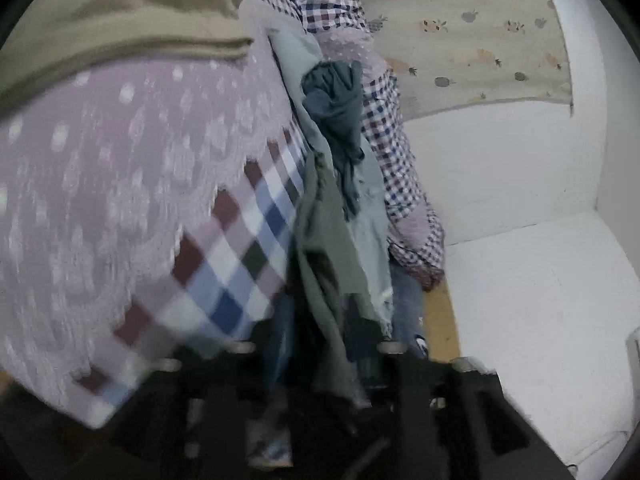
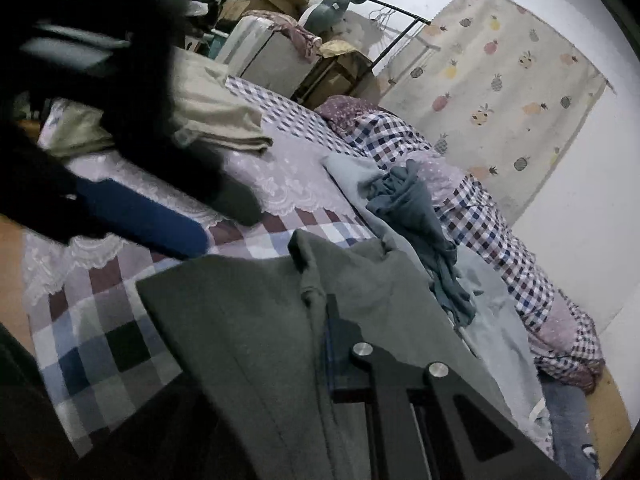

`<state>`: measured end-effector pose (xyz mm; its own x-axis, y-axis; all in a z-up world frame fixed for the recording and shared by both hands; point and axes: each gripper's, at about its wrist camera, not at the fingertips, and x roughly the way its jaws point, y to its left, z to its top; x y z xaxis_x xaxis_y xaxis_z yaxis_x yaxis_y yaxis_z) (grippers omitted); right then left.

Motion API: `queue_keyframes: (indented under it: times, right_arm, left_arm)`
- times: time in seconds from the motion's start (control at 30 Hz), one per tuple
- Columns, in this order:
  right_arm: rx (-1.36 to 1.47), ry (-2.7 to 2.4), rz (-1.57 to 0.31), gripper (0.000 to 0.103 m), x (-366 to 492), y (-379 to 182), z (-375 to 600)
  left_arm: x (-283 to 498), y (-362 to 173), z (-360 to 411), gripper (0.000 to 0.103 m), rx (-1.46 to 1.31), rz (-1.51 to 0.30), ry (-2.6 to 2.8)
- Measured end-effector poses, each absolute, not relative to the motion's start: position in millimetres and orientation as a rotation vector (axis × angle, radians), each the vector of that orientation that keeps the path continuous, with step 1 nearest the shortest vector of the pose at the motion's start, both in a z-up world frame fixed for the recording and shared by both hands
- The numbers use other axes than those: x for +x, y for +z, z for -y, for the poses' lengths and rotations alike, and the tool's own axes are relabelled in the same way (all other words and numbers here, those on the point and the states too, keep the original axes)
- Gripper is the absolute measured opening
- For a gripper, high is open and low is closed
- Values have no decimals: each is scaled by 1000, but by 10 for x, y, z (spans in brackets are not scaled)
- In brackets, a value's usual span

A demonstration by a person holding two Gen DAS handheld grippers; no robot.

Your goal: Fold clothes

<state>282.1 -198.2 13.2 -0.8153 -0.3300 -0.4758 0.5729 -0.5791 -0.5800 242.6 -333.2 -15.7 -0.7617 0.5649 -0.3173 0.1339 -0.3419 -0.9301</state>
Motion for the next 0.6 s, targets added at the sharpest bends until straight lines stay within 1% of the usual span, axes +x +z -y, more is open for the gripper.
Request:
queue_keyframes:
  times: [0.03,0.07,0.1,0.17,0.33,0.6]
  right_arm:
    - [437,-2369,-1012,4,2827,167,1964]
    - [440,-2368,-997,4,2834,203,1945]
    - [444,-2368,-981,4,2840,238,1927]
    - [450,-2366,-950,4,2853,309,1890]
    - [464,-2360,-872,4,2886,486,1798]
    - [470,-2342,-801,4,2982,674,1649]
  left_arm:
    - [2351,-129,3369,50,-902,1584,2187]
    - [2266,-103,3395,52,-900,1558,2190]
    - [2151,-91,3397,58,-910,1525,2185]
    - [1866,-86,3370,61,-956,1458,2162]
    - [1122,-91,3144,61,-1080,1277,2086]
    - [287,-129,2987,61,-1118,1166,2053]
